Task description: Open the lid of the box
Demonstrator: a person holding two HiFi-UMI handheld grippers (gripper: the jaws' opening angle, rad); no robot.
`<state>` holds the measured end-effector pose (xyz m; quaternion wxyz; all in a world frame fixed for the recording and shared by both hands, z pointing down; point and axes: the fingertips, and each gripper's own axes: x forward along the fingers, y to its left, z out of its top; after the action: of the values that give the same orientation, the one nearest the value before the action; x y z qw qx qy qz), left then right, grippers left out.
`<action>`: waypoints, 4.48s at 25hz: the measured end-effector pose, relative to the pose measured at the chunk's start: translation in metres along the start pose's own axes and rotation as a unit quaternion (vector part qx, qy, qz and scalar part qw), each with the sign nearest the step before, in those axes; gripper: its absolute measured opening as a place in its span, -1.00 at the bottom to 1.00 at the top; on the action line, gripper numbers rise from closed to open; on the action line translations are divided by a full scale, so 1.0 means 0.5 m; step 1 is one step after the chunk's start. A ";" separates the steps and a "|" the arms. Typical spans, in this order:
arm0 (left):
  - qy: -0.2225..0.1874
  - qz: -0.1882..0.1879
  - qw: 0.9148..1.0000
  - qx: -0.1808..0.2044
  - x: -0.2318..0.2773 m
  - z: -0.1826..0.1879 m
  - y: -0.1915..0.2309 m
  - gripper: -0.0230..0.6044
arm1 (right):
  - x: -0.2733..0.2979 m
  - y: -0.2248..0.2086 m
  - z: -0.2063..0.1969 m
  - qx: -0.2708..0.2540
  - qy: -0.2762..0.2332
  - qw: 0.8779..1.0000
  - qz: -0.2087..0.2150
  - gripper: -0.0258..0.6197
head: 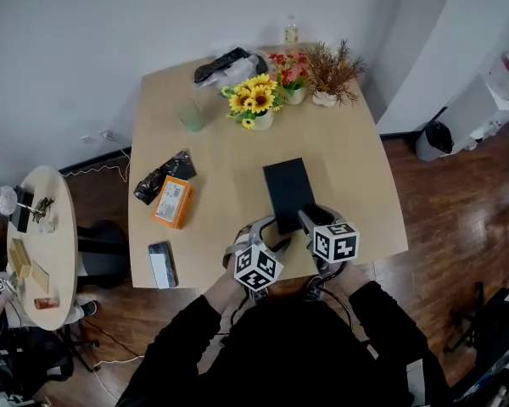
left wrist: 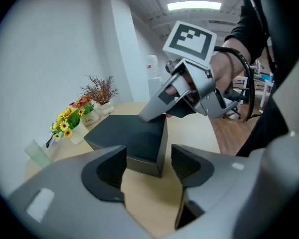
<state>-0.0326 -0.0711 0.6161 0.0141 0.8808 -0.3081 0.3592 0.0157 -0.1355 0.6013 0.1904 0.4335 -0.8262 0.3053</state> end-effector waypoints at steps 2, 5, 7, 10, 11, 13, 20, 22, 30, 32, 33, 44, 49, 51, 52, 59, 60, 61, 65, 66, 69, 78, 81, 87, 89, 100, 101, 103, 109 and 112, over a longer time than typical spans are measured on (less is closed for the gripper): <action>0.002 0.006 1.000 -0.003 0.002 0.006 0.004 -0.07 | -0.004 -0.017 0.005 -0.001 -0.003 1.000 -0.012 -0.27; 0.028 0.010 1.000 0.002 0.018 -0.010 -0.003 -0.07 | 0.004 -0.028 -0.016 0.000 0.028 1.000 -0.011 -0.25; 0.049 0.026 0.998 0.006 0.026 -0.028 -0.002 -0.07 | 0.009 -0.028 -0.029 -0.002 0.041 0.999 -0.007 -0.25; 0.060 0.036 0.997 -0.019 0.034 -0.038 0.001 -0.07 | 0.008 -0.029 -0.027 -0.007 0.042 0.999 -0.012 -0.26; 0.059 0.037 0.997 -0.029 0.035 -0.037 0.002 -0.07 | 0.007 -0.029 -0.026 -0.013 0.046 0.999 -0.018 -0.27; 0.062 0.042 0.996 -0.039 0.034 -0.037 0.006 -0.07 | 0.004 -0.023 -0.023 -0.045 0.055 0.997 -0.040 -0.29; 0.070 0.064 0.993 -0.076 0.022 -0.052 0.029 -0.21 | -0.017 0.016 0.005 -0.157 0.043 0.983 -0.086 -0.53; 0.071 0.063 0.993 -0.066 0.025 -0.052 0.027 -0.22 | -0.026 0.003 0.001 -0.157 0.050 0.982 -0.093 -0.62; 0.067 0.047 0.996 -0.043 0.044 -0.024 -0.003 -0.34 | -0.049 0.078 0.020 -0.180 0.027 0.983 -0.036 -0.92; 0.062 0.051 0.996 -0.042 0.036 -0.021 -0.004 -0.34 | -0.065 0.048 0.030 -0.146 0.008 0.988 -0.051 -0.92; 0.059 0.053 0.996 -0.041 0.032 -0.019 -0.003 -0.34 | -0.074 0.019 0.033 -0.125 -0.002 0.990 -0.061 -0.88; 0.052 0.049 0.997 -0.038 0.041 -0.012 0.000 -0.17 | -0.083 -0.053 -0.044 -0.034 -0.023 0.999 -0.030 -0.46; 0.068 0.058 0.996 -0.029 0.053 -0.006 0.013 -0.17 | -0.054 -0.051 -0.040 -0.068 -0.006 0.996 -0.061 -0.55; 0.075 0.060 0.995 -0.024 0.054 -0.006 0.015 -0.17 | -0.054 -0.049 -0.038 -0.099 0.000 0.992 -0.080 -0.56; 0.077 0.062 0.995 -0.020 0.054 -0.007 0.015 -0.17 | -0.055 -0.047 -0.036 -0.120 0.003 0.989 -0.092 -0.57; 0.079 0.054 0.995 0.010 0.059 0.005 -0.008 -0.24 | -0.069 0.074 0.008 -0.209 -0.041 0.976 -0.052 -0.92; 0.077 0.055 0.996 0.002 0.057 0.005 -0.007 -0.24 | -0.073 0.055 0.011 -0.159 -0.046 0.985 -0.050 -0.84; 0.074 0.055 0.996 -0.004 0.056 0.006 -0.005 -0.24 | -0.078 0.025 0.012 -0.112 -0.046 0.991 -0.055 -0.61; 0.069 0.055 0.996 0.000 0.059 0.010 -0.006 -0.24 | -0.087 -0.078 -0.011 -0.043 -0.016 0.996 -0.079 -0.46; 0.069 0.055 0.996 0.001 0.060 0.009 -0.006 -0.23 | -0.081 -0.083 -0.020 -0.039 -0.006 0.997 -0.073 -0.45; 0.066 0.054 0.996 0.002 0.062 0.010 -0.008 -0.23 | -0.067 -0.073 -0.033 -0.028 0.005 0.998 -0.054 -0.43; 0.082 0.065 0.994 0.013 0.065 0.002 0.004 -0.18 | -0.087 -0.076 -0.008 0.013 -0.002 0.998 -0.067 -0.84; 0.080 0.067 0.994 0.010 0.066 0.002 0.011 -0.18 | -0.107 -0.056 0.027 0.052 -0.042 0.997 -0.044 -0.84; 0.009 0.077 0.997 -0.008 0.019 0.069 0.008 -0.19 | -0.146 0.062 0.107 0.133 -0.095 0.980 0.116 -0.87; -0.017 0.095 0.995 -0.003 -0.008 0.104 0.018 -0.20 | -0.142 0.110 0.121 0.110 -0.084 0.978 0.157 -0.87; -0.082 0.106 0.975 -0.178 -0.082 0.050 0.077 -0.49 | -0.134 0.165 0.149 0.003 -0.101 0.983 0.153 -0.81; -0.089 0.099 0.968 -0.212 -0.085 0.035 0.081 -0.51 | -0.143 0.149 0.155 -0.016 -0.114 0.984 0.134 -0.81; -0.104 0.086 0.953 -0.270 -0.089 0.009 0.086 -0.52 | -0.162 0.117 0.164 -0.041 -0.133 0.985 0.099 -0.81; -0.140 0.057 0.921 -0.360 -0.086 -0.026 0.092 -0.52 | -0.204 0.043 0.168 -0.063 -0.163 0.984 0.032 -0.81; -0.145 0.045 0.906 -0.396 -0.082 -0.042 0.092 -0.51 | -0.213 0.028 0.159 -0.071 -0.165 0.984 0.017 -0.82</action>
<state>-0.0938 -0.0815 0.5963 0.3003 0.8303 -0.4632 0.0768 0.0587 -0.1186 0.4761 0.0769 0.4496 -0.8728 0.1737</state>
